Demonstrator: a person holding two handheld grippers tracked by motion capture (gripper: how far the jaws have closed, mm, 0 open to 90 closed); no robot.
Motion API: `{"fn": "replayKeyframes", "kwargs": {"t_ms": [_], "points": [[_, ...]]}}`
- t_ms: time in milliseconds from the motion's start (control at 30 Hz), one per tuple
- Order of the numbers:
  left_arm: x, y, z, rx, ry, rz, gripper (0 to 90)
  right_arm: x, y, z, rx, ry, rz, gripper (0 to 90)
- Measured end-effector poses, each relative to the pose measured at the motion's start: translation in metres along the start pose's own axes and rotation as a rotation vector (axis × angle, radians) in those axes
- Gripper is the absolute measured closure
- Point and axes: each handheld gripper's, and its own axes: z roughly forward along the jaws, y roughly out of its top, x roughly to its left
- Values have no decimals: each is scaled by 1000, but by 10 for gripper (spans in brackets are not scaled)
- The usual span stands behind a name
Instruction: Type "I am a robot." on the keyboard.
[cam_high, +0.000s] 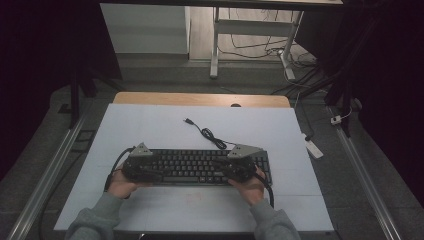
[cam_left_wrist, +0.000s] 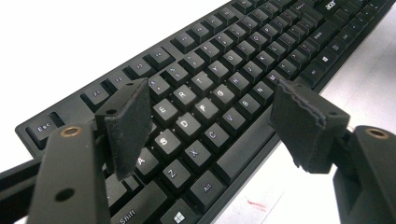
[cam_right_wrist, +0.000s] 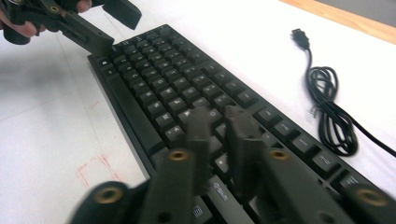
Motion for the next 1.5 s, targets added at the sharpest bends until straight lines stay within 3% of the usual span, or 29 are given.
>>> {"fn": "replayKeyframes", "kwargs": {"t_ms": [500,967,1500], "points": [[0,0,2,11,-1,8,294,-1,9,36,69,14,14,896],[1,-1,1,1,14,1,298,-5,10,64,129,-3,23,894],[2,-1,1,6,12,2,299,-7,10,80,163,-24,13,894]]}}
